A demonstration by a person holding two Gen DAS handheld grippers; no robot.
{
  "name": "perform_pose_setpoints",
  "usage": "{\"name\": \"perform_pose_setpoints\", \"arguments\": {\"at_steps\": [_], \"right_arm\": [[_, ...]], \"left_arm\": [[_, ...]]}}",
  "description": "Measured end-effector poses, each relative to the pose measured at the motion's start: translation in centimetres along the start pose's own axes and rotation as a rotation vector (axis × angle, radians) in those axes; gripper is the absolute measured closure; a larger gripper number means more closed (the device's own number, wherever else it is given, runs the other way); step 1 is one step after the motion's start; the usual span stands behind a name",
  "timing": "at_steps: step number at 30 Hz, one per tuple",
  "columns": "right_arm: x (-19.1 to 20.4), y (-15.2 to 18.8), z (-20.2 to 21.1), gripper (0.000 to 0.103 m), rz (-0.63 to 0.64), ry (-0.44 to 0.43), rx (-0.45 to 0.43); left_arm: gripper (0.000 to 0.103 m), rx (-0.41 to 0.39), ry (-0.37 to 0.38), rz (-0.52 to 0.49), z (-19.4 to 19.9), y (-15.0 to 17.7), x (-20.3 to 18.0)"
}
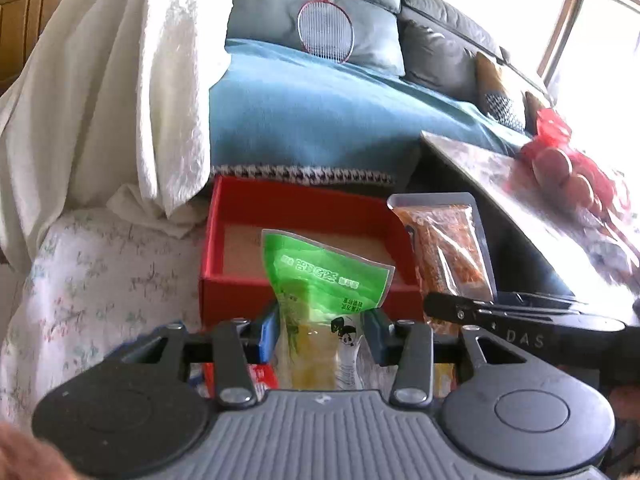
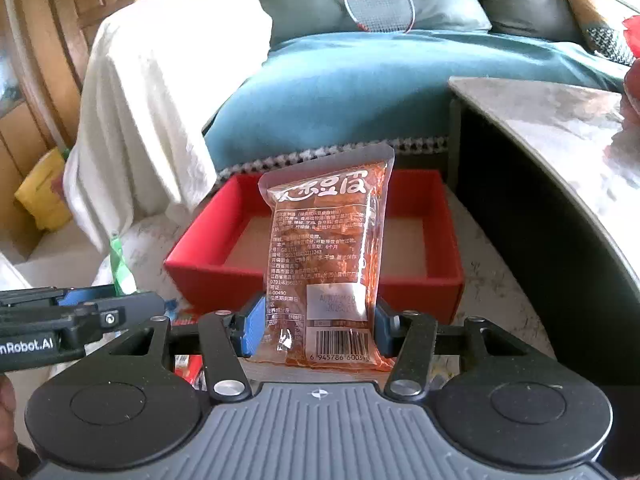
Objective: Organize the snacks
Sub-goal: 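Carry both packs over the red box and lower them inside with both tools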
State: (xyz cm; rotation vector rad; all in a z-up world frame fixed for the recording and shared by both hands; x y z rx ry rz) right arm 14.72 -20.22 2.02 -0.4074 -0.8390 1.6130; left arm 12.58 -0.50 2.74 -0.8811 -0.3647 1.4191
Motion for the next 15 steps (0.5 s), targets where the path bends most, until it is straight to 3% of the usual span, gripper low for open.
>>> {"name": "perform_pose_setpoints", "arguments": {"at_steps": [15], "right_arm": [[-1.9, -4.5, -4.9, 0.043, -0.048, 0.043, -0.048]], "left_arm": [[0.066, -0.080, -0.040, 0.001, -5.9, -7.4, 1.5]]}}
Point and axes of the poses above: each gripper's, at about its wrist camera, not at the fingertips, and z roughly against the way its jaws point, x to its left, y to its underside, the point moved 4 cm from there along -z, roughly the way its jaws point, and after that the axes turned 1 degree about -z, right-handed, at the moved point
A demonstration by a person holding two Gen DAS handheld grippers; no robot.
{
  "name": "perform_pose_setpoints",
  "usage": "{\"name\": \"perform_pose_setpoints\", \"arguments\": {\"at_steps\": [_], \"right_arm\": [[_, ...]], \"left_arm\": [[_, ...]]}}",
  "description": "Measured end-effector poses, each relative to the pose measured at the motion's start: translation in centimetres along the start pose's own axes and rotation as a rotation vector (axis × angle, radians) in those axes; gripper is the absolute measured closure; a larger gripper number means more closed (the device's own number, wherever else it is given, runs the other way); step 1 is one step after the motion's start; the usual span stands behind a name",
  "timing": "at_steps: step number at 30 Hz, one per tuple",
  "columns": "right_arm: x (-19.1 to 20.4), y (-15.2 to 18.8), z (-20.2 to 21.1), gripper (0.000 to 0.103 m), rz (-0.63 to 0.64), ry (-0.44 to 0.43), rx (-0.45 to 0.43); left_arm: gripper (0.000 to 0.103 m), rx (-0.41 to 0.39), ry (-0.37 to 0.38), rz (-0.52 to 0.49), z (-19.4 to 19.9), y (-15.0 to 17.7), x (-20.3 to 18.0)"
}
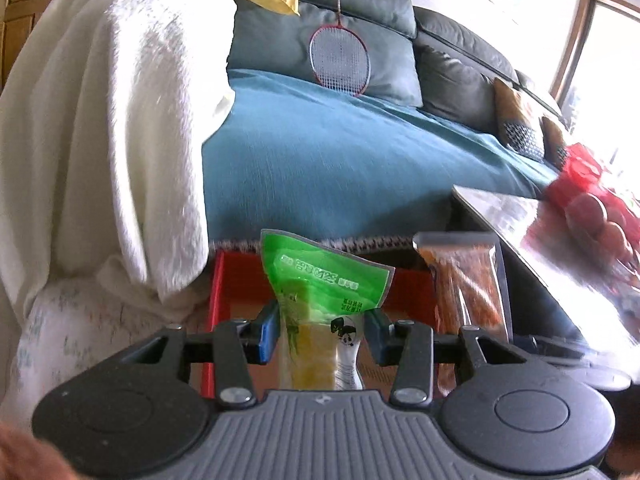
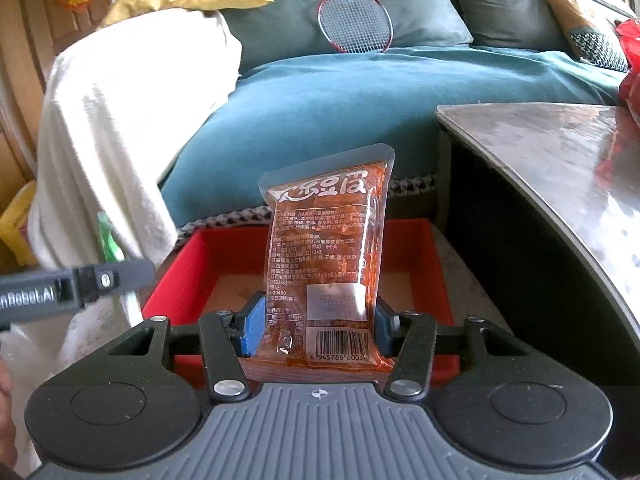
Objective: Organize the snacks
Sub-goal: 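Carry both packs over the red box and lower them inside with both tools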
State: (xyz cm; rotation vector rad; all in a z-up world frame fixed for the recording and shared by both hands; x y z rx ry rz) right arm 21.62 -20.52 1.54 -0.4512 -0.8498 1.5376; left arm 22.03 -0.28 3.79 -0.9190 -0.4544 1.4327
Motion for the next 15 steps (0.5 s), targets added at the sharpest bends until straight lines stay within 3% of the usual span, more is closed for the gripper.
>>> {"name": "perform_pose_setpoints", "arguments": {"at_steps": [9, 15], "right_arm": [[-0.6, -0.9, -4.5, 0.043, 0.012, 0.038, 0.033], [-0.6, 0.3, -8.3, 0.043, 0.044, 0.065, 0.108]], "left_arm": [[0.066, -0.034, -0.027, -0.008, -4.8, -3.2, 0.7], [0.066, 0.029, -0.058, -0.035, -9.2, -2.5, 1.1]]}}
Point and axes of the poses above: each gripper's, at about its wrist camera, not at the fingertips, and z roughly against the way its jaws point, x to its left, y to its underside, the point moved 4 cm from there along -z, roughly the way its jaws point, and after that the axes turned 1 degree about -z, right-handed, at the moved point
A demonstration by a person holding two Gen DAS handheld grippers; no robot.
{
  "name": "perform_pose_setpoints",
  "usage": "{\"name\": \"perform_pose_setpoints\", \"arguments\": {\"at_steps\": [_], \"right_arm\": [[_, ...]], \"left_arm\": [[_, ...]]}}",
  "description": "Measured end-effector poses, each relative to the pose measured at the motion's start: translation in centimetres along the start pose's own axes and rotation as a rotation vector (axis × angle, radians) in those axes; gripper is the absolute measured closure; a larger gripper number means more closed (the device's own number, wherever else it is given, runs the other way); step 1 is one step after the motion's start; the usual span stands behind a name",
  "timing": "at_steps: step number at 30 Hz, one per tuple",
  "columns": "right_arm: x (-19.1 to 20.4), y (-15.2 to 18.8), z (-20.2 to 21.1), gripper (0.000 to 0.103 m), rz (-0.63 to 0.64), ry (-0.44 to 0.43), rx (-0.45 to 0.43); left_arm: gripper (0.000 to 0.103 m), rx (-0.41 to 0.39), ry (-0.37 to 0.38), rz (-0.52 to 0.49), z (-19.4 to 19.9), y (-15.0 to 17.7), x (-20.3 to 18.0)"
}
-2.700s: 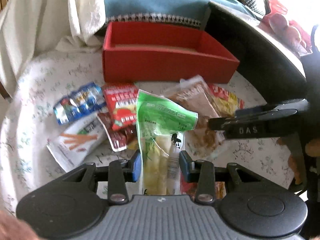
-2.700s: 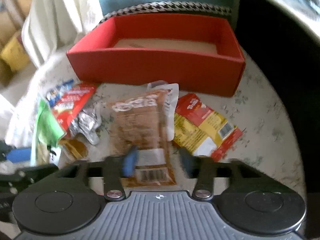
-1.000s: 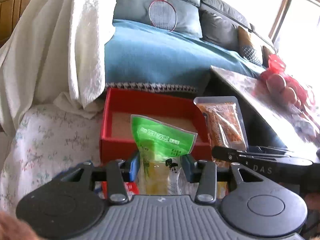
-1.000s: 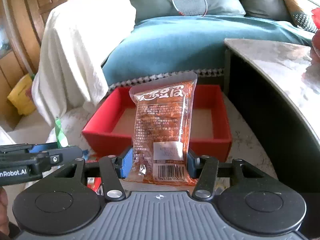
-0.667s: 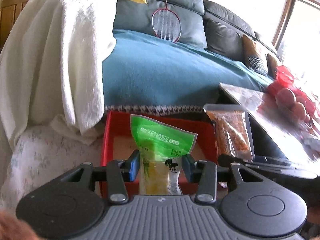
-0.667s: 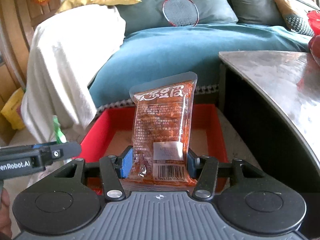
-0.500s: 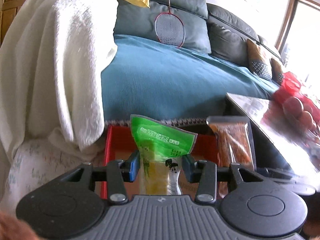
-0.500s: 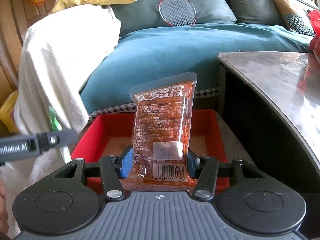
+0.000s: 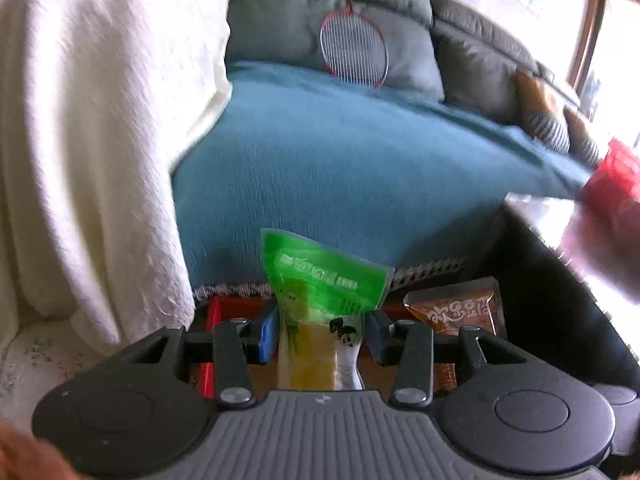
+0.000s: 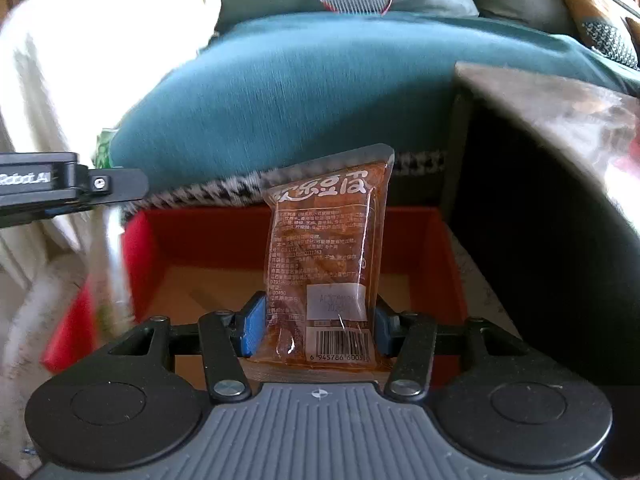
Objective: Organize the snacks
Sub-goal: 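Carry both packs over the red box and lower them inside with both tools, then open both tools to release the packs into the red box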
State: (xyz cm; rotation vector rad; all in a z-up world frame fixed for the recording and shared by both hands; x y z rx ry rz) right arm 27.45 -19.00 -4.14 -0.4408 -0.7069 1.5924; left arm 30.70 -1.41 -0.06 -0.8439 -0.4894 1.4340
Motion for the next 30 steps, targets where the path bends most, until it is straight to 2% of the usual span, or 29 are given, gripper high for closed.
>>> {"name": "perform_pose_setpoints", "arguments": {"at_steps": [4, 7, 12, 17, 21, 27, 30], "right_arm": [[0.0, 0.7, -1.8, 0.043, 0.004, 0.010, 0.049], [0.1, 1.3, -2.8, 0.043, 0.010, 0.016, 0.089], [0.4, 1.9, -2.8, 0.042, 0.019, 0.027, 0.103], [0.1, 2.1, -3.0, 0.042, 0.019, 0.039, 0.122], [0.3, 2.2, -3.0, 0.035, 0.040, 0.043, 0.134], [1.2, 2.3, -1.8, 0.027, 0.068, 0.052, 0.111], [1.4, 2.0, -0.4, 0.020, 0.083, 0.082, 0.062]], "left_arm": [[0.065, 0.013, -0.017, -0.003, -1.8, 0.7, 0.2], [0.064, 0.054, -0.013, -0.004, -2.5, 1.1, 0.1], [0.064, 0.115, -0.028, -0.019, -3.7, 2.2, -0.3], [0.064, 0.168, -0.024, -0.078, -5.1, 3.5, -1.4], [0.063, 0.233, -0.023, -0.078, -5.3, 5.3, -1.6], [0.056, 0.236, -0.036, -0.078, -3.6, 5.5, -1.9], [0.049, 0.182, -0.064, -0.088, -2.4, 4.6, -1.2]]}}
Point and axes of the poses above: each gripper's, at about its wrist camera, not at the fingertips, and z roughly against the way its jaws point, x to its left, y to its underside, the point moved 4 cm from there along -z, roughly the way its jaws point, and after that the axes turned 1 degree about -z, right-handed, at the moved point
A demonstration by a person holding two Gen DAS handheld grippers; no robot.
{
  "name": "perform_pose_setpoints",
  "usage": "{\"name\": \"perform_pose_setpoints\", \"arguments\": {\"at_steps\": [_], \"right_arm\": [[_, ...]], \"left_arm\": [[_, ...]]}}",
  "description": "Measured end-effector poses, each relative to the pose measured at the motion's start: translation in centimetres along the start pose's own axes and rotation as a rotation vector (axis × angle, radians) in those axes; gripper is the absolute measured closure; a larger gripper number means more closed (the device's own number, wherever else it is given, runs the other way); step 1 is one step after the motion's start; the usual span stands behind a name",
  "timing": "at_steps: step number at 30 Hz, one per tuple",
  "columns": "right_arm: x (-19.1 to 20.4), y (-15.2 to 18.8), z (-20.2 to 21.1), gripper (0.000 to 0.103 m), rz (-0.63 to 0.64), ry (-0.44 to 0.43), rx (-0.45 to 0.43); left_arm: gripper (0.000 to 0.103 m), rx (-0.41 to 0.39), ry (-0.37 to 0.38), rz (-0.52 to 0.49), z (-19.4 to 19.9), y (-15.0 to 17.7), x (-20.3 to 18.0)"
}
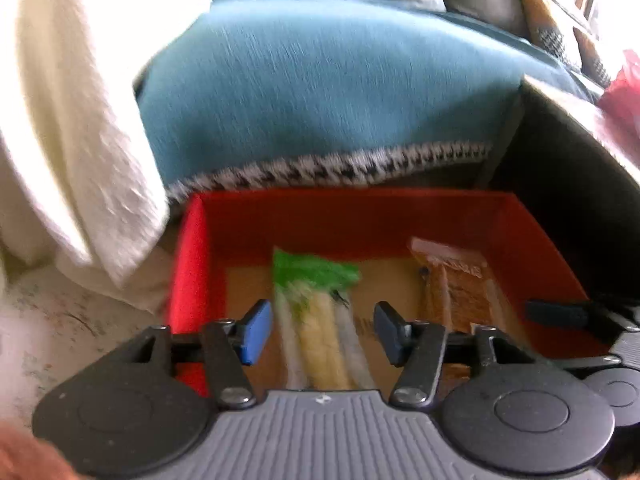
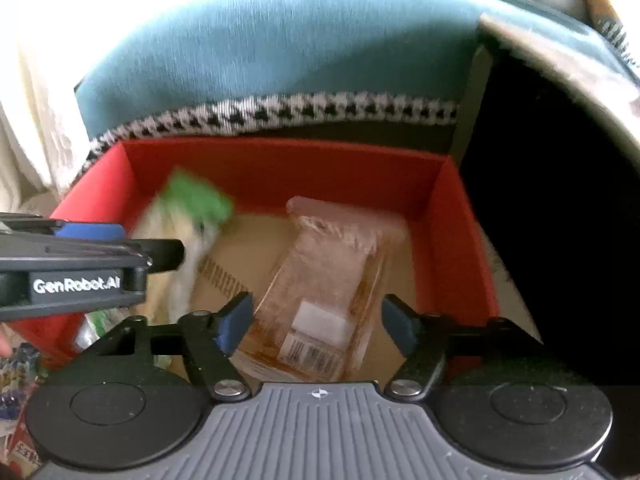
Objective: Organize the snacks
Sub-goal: 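Open both tools to release the packs into the red box, then grasp the red-and-white snack packet with the left tool while the right tool grasps the red meat pouch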
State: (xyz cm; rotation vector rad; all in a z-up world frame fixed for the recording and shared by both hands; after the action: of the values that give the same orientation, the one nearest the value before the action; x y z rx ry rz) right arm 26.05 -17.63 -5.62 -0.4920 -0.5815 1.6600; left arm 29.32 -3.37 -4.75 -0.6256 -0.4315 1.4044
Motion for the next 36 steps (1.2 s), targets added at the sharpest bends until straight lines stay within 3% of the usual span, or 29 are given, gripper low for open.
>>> {"name": "perform_pose_setpoints", "arguments": {"at_steps": [11, 20, 26, 36], "right_arm": [[-0.6, 0.6, 5.1, 0.019, -0.009, 0.000, -0.087], [1.4, 5.0, 9.5, 0.017, 0.029, -0.046, -0.058], [3.4, 7.6, 11.7, 0.015, 0.056, -0.095, -0.031], [3.8, 11.3, 13.4, 0.015, 0.067, -0.106, 0.033]], "left_arm": [[0.048, -0.045, 0.019, 0.075, 6.2, 1.9, 2.5], [0.045, 0.019, 0.036, 0.146, 10.9, 7.9, 4.9], [0.045, 0.095, 0.083, 0.260, 11.6, 11.1, 5.9], [0.044, 0.118, 0.061, 0.208, 10.5, 11.4, 3.5]]}}
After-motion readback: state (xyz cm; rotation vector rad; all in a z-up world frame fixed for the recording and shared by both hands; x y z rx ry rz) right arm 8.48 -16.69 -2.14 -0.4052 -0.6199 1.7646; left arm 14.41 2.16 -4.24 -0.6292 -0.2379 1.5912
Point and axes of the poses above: each gripper's, at about its wrist camera, not at the fingertips, and z roughly against the way its jaws point, x to its left, y to its underside, the point moved 4 cm from there along -z, roughly the way its jaws point, and after that the axes turned 1 degree about -z, right-handed, at the moved point
